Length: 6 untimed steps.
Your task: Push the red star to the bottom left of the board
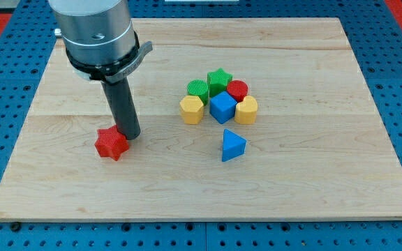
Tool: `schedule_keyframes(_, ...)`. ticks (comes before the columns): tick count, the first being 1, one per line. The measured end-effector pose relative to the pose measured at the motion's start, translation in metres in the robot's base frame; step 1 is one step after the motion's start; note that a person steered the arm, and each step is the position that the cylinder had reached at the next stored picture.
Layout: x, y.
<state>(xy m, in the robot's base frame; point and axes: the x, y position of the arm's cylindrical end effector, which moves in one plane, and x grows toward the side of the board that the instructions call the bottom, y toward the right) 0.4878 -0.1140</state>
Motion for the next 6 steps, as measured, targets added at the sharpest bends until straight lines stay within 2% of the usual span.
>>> schedule_keyframes(1,0.007,0.008)
schedule_keyframes(2,0.015,-0.016)
schedule_keyframes(3,0.015,-0.071)
schedule_keyframes(4,0.018,-0.071)
schedule_keyframes(5,0.011,-0.043)
schedule_keyframes(6,-0.003,-0.052)
